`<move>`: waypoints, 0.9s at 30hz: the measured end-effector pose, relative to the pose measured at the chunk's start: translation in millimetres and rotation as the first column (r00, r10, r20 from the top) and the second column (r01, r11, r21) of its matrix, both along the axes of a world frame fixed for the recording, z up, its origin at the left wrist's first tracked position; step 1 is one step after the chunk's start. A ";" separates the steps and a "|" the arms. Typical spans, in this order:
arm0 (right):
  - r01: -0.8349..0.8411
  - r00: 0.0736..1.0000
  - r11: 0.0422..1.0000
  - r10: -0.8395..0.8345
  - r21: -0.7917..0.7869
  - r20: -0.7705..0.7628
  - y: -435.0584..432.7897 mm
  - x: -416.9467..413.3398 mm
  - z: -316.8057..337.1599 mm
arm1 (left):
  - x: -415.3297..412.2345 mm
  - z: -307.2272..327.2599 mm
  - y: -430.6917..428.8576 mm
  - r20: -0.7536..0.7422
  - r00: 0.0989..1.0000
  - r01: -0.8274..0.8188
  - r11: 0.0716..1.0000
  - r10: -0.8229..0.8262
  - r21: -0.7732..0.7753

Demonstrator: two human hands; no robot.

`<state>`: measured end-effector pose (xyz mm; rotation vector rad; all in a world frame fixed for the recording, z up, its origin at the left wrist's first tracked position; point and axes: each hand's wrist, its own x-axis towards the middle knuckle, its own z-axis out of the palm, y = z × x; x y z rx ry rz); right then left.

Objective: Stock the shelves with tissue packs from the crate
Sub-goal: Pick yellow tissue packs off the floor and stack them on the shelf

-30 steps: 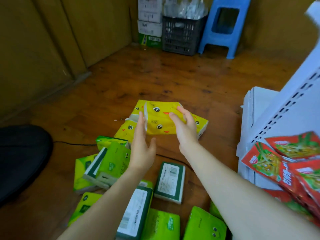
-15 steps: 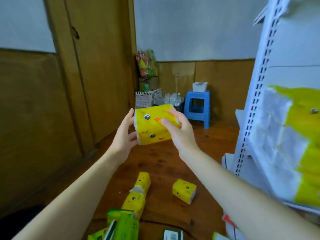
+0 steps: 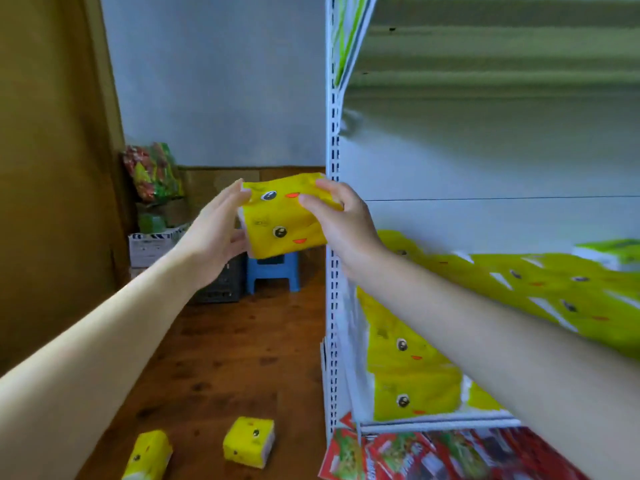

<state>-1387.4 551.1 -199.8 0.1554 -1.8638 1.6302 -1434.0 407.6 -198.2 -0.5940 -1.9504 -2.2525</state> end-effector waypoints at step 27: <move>0.278 0.934 0.961 -0.271 0.004 0.231 100.7 75.9 -73.6 | 44.7 -77.3 132.2 0.143 0.972 0.180 0.981 -0.188 0.066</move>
